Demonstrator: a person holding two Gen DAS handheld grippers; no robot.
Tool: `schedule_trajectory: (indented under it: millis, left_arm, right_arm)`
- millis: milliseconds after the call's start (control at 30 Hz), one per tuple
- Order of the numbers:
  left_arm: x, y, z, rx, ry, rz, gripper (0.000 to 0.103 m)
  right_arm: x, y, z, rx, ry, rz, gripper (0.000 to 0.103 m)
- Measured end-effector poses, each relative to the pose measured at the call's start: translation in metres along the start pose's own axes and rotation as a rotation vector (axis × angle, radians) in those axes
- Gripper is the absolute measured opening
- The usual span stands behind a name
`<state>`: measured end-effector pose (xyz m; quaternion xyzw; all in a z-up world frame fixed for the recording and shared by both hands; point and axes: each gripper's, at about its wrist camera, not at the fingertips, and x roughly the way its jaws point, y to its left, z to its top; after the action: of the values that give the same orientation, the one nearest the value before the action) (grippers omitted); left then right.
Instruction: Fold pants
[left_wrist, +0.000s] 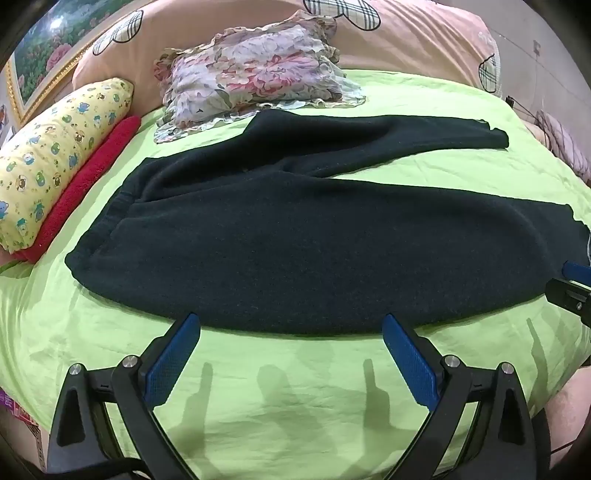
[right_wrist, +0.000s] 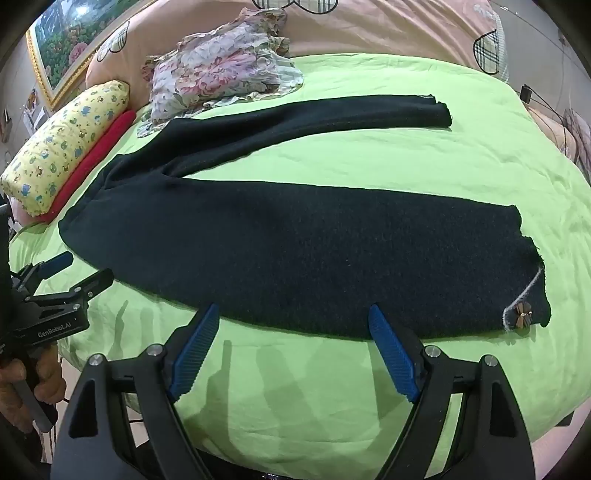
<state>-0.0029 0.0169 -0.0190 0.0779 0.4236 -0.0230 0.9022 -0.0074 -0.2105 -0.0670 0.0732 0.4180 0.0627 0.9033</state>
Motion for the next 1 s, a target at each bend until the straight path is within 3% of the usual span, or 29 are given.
schedule_trajectory:
  millis: [1000]
  left_arm:
    - [0.013,-0.001,0.014,0.024,0.015,-0.106,0.1]
  right_arm:
    - [-0.011,-0.011,0.021,0.021,0.002,0.009,0.083]
